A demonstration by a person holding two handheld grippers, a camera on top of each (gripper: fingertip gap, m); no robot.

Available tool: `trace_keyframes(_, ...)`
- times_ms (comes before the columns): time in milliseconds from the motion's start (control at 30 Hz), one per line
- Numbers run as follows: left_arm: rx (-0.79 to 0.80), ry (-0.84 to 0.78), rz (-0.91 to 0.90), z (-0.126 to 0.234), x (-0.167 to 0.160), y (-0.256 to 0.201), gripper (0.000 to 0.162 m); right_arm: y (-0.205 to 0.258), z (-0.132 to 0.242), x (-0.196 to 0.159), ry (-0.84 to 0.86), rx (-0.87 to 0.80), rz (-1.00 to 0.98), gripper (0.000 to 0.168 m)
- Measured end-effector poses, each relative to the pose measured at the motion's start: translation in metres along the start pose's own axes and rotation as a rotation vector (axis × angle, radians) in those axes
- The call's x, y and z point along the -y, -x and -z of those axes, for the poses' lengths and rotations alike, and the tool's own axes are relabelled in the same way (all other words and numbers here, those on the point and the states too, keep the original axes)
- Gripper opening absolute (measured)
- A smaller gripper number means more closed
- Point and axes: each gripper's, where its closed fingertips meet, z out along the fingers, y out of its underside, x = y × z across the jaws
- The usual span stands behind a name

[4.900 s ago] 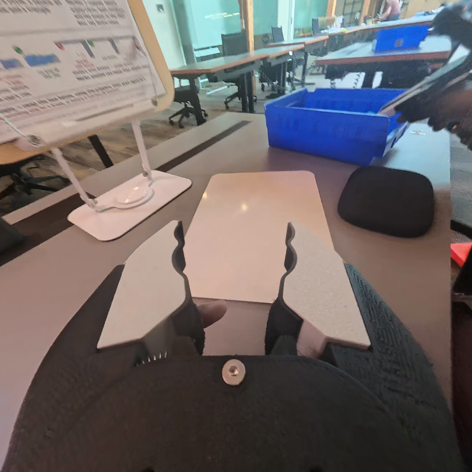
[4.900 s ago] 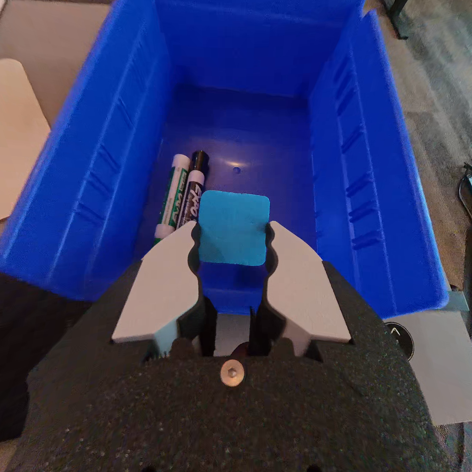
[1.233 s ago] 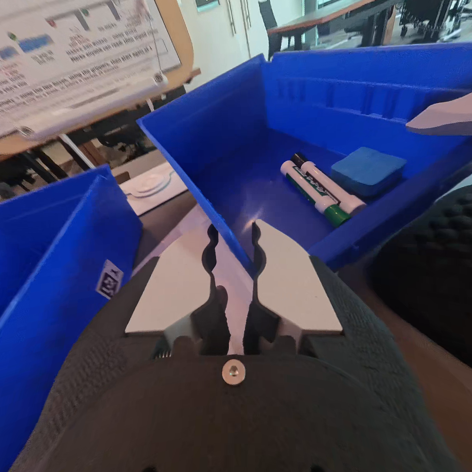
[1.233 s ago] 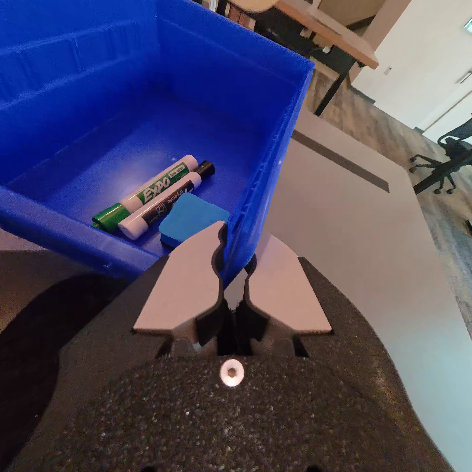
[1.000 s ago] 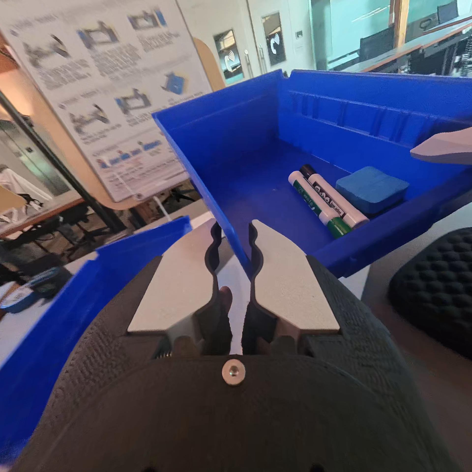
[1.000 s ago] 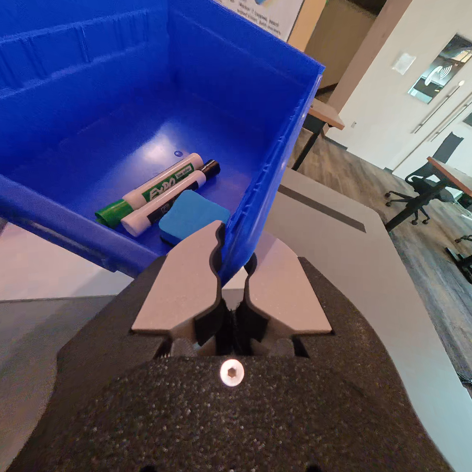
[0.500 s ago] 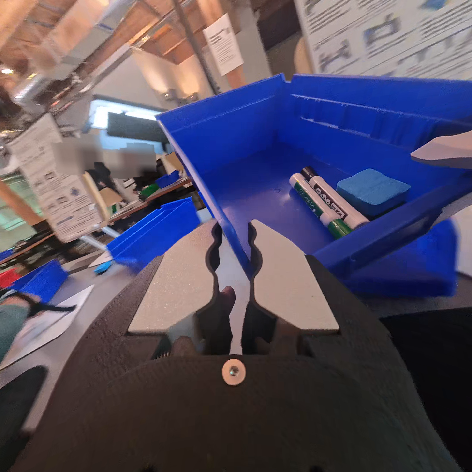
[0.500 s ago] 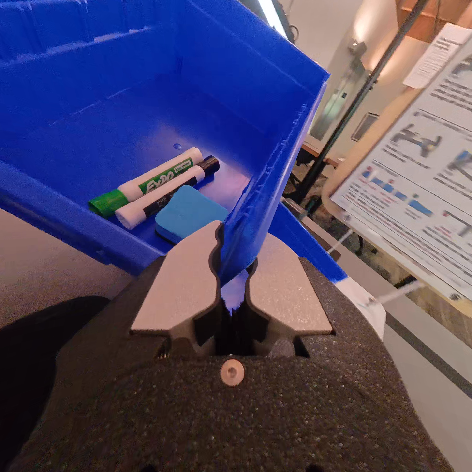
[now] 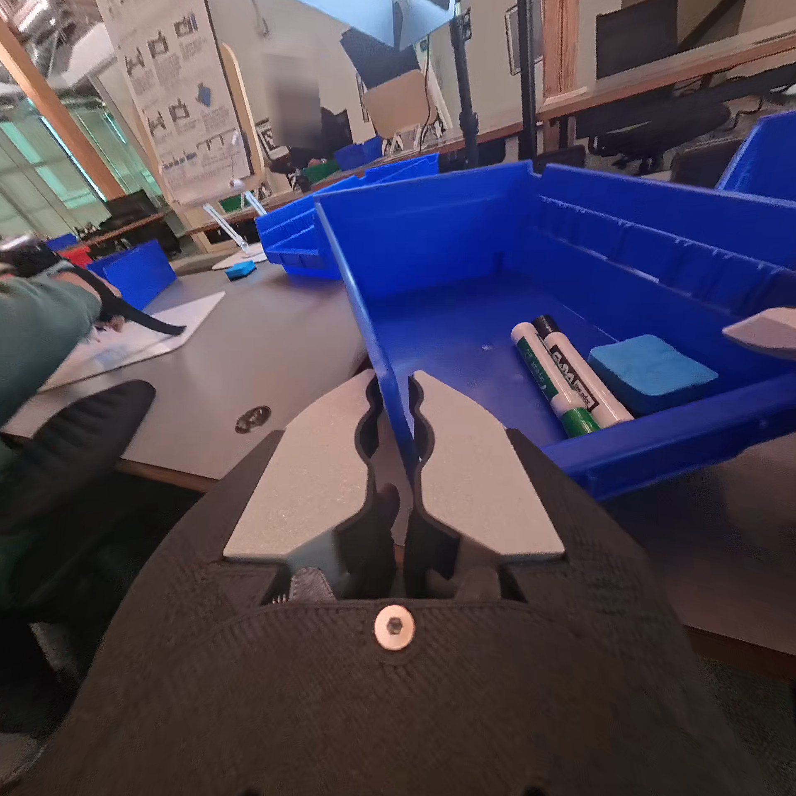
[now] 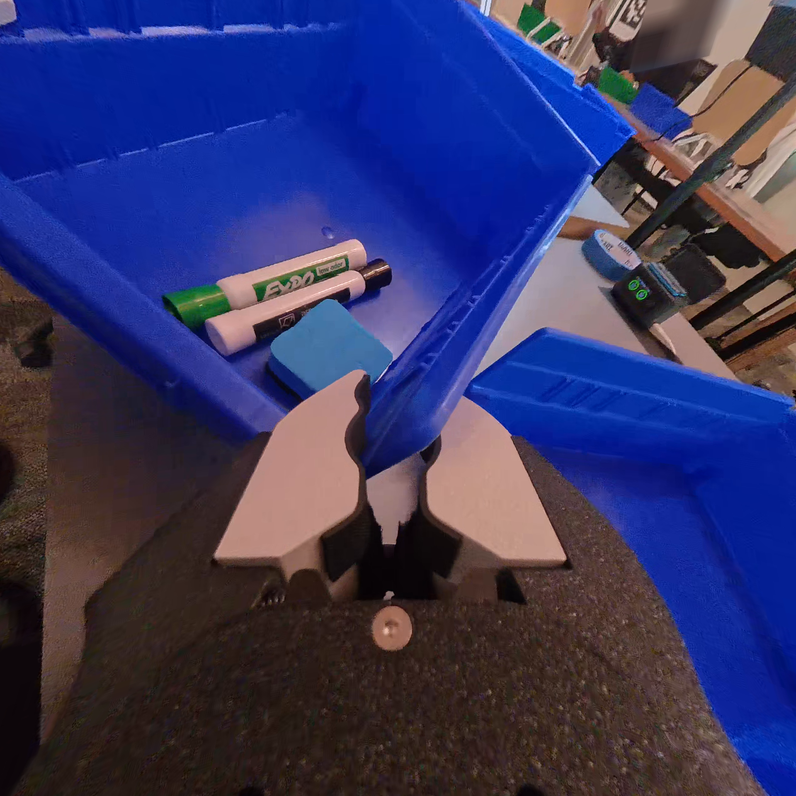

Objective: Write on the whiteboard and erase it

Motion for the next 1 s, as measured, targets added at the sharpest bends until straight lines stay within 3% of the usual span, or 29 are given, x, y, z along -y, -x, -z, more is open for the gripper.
trace_keyframes(267, -0.008, -0.019, 0.033, -0.02, -0.027, -0.004, 0.008, 0.008, -0.01, -0.023, 0.095, 0.046, 0.008, 0.027)
trace_keyframes(633, -0.12, 0.019, 0.066, -0.029, -0.043, -0.025, 0.011, 0.007, 0.012, -0.033, 0.111, 0.069, -0.018, 0.034)
trace_keyframes(667, -0.13, 0.008, 0.065, -0.029, -0.041, -0.025, 0.013, 0.009, 0.015, -0.031, 0.101, 0.107, -0.036, 0.036)
trace_keyframes(733, -0.107, -0.065, 0.0, -0.027, -0.03, -0.021, 0.017, 0.014, 0.032, -0.015, -0.025, 0.202, -0.081, 0.065)
trace_keyframes(800, -0.102, -0.03, -0.078, -0.026, -0.031, -0.02, 0.024, -0.004, 0.059, 0.003, -0.163, 0.153, -0.124, 0.075)
trace_keyframes(867, -0.117, 0.025, -0.119, -0.026, -0.035, -0.023, 0.035, -0.041, 0.09, 0.003, -0.225, 0.003, -0.154, 0.085)
trace_keyframes(933, -0.123, 0.048, -0.133, -0.024, -0.034, -0.024, 0.06, -0.093, 0.119, -0.017, -0.215, -0.236, -0.169, 0.092)
trace_keyframes(1000, -0.123, 0.063, -0.159, -0.02, -0.03, -0.018, 0.068, -0.129, 0.138, -0.053, -0.126, -0.377, -0.231, 0.102)
